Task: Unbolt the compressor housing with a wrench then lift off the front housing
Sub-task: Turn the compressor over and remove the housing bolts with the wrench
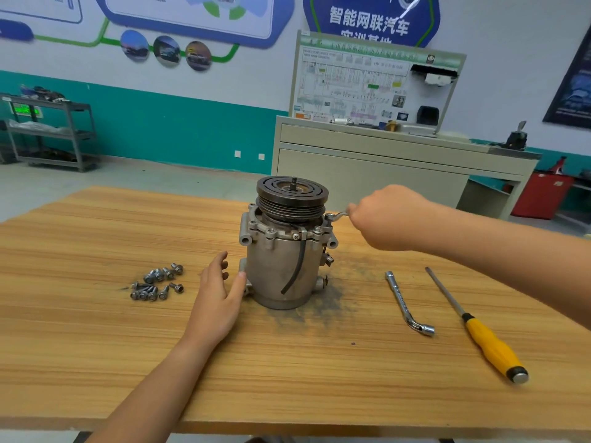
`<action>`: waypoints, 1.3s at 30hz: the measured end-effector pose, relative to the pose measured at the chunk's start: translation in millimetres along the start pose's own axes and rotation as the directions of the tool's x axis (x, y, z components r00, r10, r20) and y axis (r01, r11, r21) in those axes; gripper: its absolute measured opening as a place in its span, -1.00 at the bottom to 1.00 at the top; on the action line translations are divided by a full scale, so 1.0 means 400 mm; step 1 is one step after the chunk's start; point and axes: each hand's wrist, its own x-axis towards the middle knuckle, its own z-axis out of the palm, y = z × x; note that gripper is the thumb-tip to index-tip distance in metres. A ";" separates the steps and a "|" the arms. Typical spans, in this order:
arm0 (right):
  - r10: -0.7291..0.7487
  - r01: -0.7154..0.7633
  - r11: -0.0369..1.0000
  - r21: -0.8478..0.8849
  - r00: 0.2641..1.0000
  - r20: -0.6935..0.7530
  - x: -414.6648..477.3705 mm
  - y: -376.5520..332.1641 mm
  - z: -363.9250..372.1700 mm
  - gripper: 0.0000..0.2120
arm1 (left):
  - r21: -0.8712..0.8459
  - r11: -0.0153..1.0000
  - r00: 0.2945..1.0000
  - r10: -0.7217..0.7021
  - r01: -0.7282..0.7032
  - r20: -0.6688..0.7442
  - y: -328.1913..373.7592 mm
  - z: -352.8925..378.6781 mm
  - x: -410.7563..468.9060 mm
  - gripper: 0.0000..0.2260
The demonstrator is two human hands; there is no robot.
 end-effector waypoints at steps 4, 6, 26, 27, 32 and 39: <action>0.058 -0.057 0.998 0.024 0.997 -0.048 0.056 0.030 0.040 -0.82 | 0.007 1.000 1.000 -0.008 0.009 -0.022 -0.006 -0.005 0.000 -0.53; 0.127 -0.116 0.987 0.114 0.987 -0.102 0.096 0.025 0.077 -0.78 | 0.001 1.000 0.999 -0.019 0.019 -0.042 -0.007 -0.009 0.002 -0.53; 0.771 0.131 -0.415 0.900 0.575 0.272 0.016 -0.199 0.261 -0.90 | 0.281 0.640 0.660 0.750 -0.715 -0.027 0.262 -0.018 0.020 -0.75; 0.768 0.137 -0.424 0.895 0.578 0.275 0.012 -0.220 0.260 -0.90 | 0.336 0.534 0.587 0.806 -0.776 0.074 0.303 -0.006 0.041 -0.77; 0.766 0.236 -0.467 0.852 0.588 0.258 0.004 -0.264 0.237 -0.83 | 0.507 0.280 0.575 0.496 -0.815 0.651 0.418 0.065 0.166 -0.75; 0.719 0.246 -0.552 0.797 0.625 0.305 -0.004 -0.275 0.261 -0.83 | 0.508 0.224 0.553 0.252 -0.832 0.794 0.443 0.111 0.247 -0.79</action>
